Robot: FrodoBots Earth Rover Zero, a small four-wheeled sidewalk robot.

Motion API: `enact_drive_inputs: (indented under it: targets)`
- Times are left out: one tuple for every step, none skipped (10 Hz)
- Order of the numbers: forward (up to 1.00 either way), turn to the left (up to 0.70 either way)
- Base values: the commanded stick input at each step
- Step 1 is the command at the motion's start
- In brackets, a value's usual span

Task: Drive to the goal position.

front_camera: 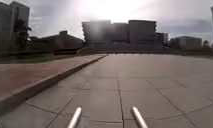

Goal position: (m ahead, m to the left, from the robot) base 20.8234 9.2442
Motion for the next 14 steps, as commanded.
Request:
enact_drive_inputs:
  targets:
    - [1.00, -0.27]
    - [1.00, -0.27]
    - [1.00, -0.27]
    - [1.00, -0.02]
    - [1.00, -0.26]
    - [1.00, -0.14]
    - [1.00, -0.03]
    - [1.00, 0.00]
    - [1.00, 0.00]
    - [1.00, 0.00]
    - [1.00, 0.00]
    - [1.00, 0.00]
    - [1.00, 0.00]
    - [1.00, 0.00]
